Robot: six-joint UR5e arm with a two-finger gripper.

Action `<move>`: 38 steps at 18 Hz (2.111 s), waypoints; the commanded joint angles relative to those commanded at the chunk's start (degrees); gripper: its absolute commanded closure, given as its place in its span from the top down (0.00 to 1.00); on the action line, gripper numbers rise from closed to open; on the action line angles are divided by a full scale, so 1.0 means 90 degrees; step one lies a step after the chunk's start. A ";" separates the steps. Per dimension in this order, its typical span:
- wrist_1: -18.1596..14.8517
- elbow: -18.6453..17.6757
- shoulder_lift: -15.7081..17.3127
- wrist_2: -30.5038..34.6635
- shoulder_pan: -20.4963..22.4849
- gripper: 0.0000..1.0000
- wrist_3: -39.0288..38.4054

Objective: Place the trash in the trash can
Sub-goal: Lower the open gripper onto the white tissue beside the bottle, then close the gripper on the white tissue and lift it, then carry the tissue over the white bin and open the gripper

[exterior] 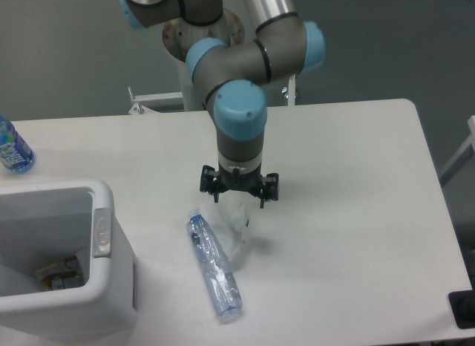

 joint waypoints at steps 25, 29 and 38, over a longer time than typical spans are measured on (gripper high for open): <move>0.0029 0.0906 0.1288 -0.1929 0.0732 0.00 -0.0408; 0.0487 0.1638 0.1279 -0.3238 0.0703 0.00 -0.1871; 0.0771 0.2139 0.1416 -0.3719 -0.0877 0.00 -0.3643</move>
